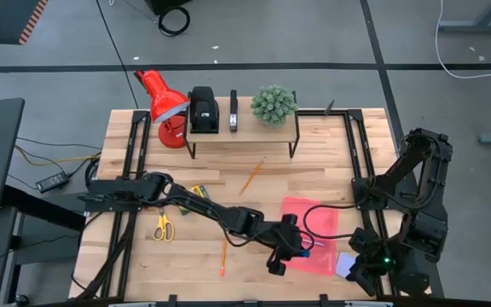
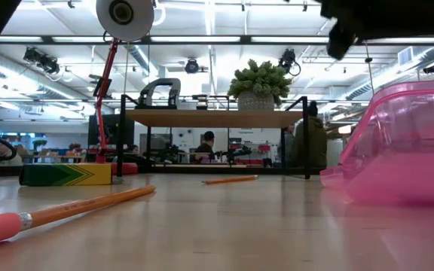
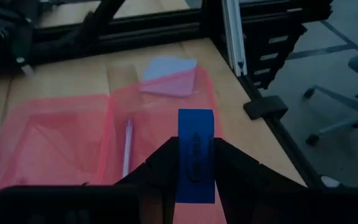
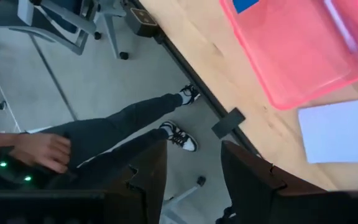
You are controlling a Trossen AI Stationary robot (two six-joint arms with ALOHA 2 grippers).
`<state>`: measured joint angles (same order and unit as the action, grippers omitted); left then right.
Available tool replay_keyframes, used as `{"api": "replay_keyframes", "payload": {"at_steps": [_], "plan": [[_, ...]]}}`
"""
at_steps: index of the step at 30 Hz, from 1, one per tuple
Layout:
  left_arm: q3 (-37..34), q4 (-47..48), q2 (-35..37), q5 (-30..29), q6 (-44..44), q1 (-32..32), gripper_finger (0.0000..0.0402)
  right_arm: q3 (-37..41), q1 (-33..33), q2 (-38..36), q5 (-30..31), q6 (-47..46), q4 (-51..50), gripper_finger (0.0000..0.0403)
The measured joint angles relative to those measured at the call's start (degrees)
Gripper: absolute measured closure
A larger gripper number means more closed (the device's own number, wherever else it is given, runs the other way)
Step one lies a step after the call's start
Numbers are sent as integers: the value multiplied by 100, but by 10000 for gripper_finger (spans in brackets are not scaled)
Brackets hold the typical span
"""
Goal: Pack school essentials
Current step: Put the blue eraser into the pink supply box, then put the bottom orange pencil into the pink supply box
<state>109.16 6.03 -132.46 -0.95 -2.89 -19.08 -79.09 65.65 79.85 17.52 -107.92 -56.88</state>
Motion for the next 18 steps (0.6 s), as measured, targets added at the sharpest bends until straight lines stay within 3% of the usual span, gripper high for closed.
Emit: {"api": "replay_keyframes", "payload": {"at_steps": [10,14,18], "plan": [[22,309,4,-220,-125,59,204,0,26,0,239,-161,116,245],[454,1589,118,-221,-614,98,174,0,26,2,403,-159,102,245],[1064,3232,290,-206,-1251,193,171,0,24,2,793,-126,-76,245]]}}
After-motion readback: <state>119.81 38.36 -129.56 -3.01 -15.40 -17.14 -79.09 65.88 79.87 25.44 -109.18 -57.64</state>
